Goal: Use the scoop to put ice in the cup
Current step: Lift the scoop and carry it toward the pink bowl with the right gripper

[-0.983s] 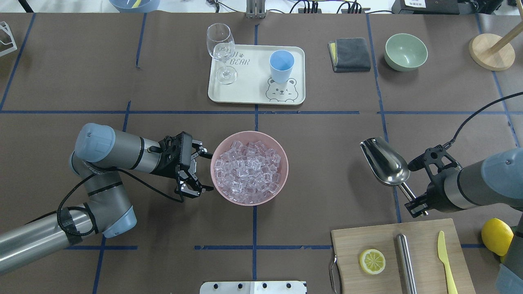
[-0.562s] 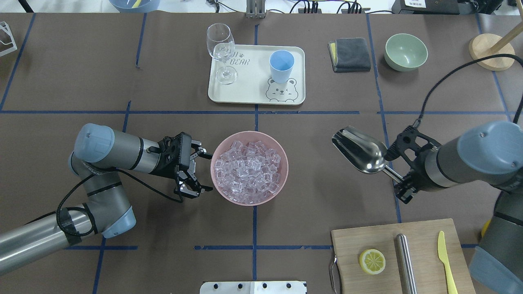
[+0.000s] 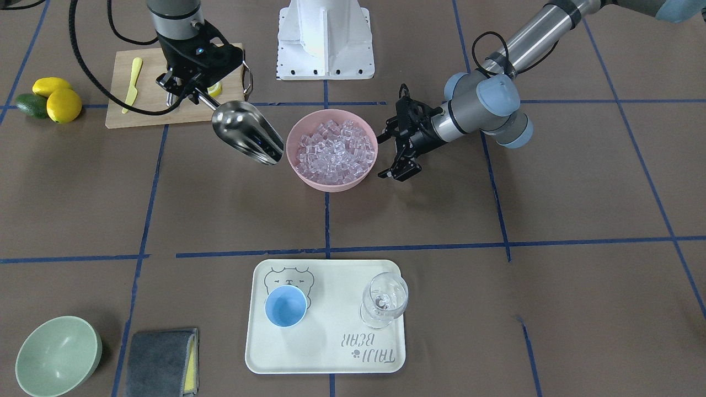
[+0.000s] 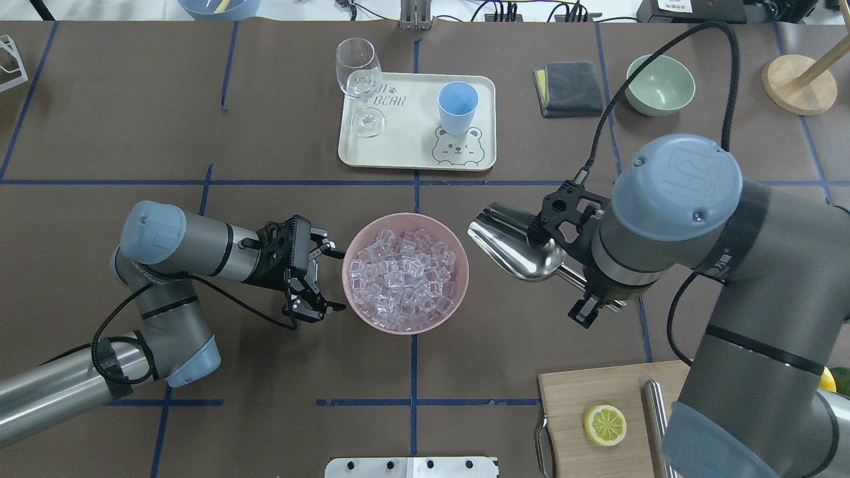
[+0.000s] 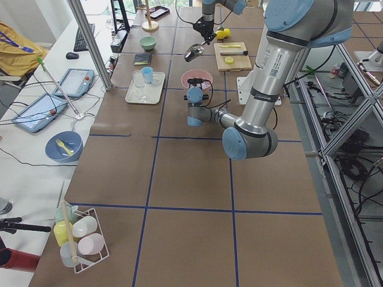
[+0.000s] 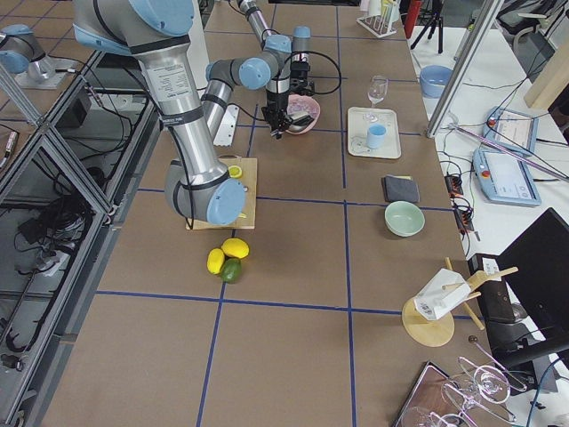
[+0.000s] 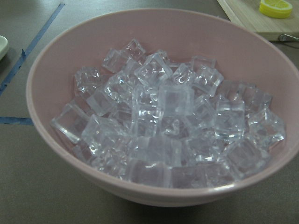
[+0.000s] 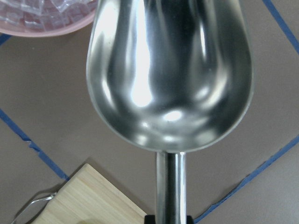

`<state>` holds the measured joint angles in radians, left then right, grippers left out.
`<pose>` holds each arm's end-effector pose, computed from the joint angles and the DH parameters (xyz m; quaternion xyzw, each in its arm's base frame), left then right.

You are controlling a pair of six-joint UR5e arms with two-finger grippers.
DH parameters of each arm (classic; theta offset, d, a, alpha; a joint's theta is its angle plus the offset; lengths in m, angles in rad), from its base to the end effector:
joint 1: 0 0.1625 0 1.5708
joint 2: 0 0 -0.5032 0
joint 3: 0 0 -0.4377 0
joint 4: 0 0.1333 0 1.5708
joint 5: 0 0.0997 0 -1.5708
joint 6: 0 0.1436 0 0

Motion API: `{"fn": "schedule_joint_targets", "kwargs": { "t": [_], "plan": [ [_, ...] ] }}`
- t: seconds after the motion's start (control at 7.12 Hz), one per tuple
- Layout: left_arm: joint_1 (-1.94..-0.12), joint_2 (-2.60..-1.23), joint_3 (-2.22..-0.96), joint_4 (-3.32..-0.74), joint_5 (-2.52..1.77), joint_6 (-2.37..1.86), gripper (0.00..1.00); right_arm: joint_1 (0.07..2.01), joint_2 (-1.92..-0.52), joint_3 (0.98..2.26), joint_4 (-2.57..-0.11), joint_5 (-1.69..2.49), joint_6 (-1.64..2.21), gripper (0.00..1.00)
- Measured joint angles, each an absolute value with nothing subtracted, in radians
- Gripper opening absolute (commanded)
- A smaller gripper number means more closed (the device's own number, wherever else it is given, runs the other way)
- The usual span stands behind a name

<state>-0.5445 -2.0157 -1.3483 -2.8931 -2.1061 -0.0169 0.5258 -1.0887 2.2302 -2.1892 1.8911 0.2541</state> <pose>0.6272 -0.4500 0.4237 0.4891 0.4996 0.4956 0.5154 -0.4487 -0.3622 0.2786 0.1101 -0.2771 -0.4054 0.8641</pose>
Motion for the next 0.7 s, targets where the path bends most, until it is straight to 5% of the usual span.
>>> {"fn": "schedule_joint_targets", "kwargs": {
  "t": [0.7],
  "plan": [
    [-0.545,-2.016,-1.342,-2.893,-2.106,-0.017,1.00,0.401,-0.794,2.096,-2.563,1.800,0.233,0.00]
  ]
}}
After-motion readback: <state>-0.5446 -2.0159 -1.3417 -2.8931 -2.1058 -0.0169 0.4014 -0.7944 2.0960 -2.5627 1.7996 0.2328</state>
